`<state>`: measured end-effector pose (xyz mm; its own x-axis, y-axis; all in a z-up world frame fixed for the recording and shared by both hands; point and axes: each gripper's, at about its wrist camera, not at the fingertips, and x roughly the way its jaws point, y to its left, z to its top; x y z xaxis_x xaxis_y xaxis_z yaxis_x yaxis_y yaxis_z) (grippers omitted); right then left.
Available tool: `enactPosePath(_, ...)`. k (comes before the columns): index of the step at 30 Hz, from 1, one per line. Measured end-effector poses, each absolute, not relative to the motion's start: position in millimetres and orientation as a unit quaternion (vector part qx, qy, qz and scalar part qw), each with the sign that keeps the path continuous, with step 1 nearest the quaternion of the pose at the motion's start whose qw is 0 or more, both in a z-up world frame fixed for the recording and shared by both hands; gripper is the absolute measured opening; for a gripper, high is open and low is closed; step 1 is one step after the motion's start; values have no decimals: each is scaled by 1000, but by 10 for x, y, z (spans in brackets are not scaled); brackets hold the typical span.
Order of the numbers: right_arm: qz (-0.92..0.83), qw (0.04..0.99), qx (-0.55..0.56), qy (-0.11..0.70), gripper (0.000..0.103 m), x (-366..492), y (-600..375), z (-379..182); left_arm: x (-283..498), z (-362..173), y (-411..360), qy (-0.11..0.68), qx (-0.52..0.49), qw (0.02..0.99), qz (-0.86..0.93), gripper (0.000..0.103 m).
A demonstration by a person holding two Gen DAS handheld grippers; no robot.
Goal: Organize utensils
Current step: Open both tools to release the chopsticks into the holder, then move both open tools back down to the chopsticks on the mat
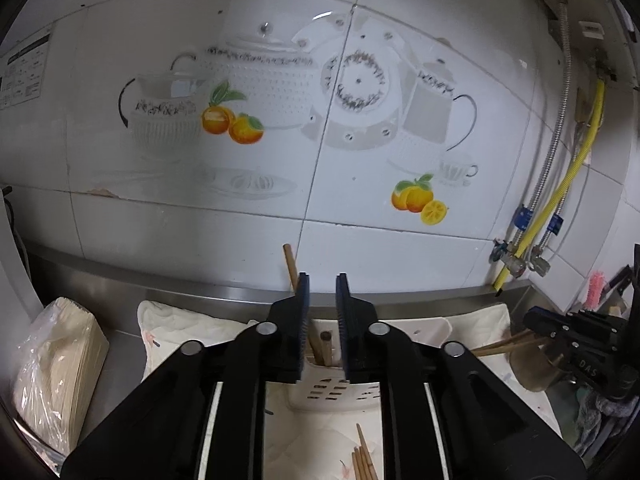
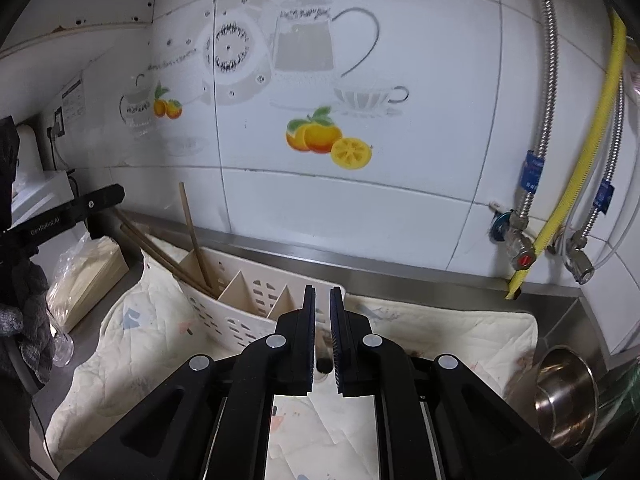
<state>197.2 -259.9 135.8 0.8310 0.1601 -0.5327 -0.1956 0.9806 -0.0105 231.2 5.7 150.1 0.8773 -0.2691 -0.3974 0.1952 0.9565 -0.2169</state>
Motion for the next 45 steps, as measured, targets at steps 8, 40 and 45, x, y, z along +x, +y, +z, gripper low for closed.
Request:
enactPosePath(8, 104, 963, -37, 245, 17, 1528, -2571, 1501, 1869, 1677, 57, 186, -73, 973, -119, 40)
enactPosePath(40, 194, 891, 12, 409, 17, 524, -1644, -422, 477, 601, 728, 245, -126, 959, -63, 62)
enactPosePath(45, 186, 886, 22, 423, 13, 588, -1608, -570, 450, 461, 763, 258, -130, 956, -56, 62)
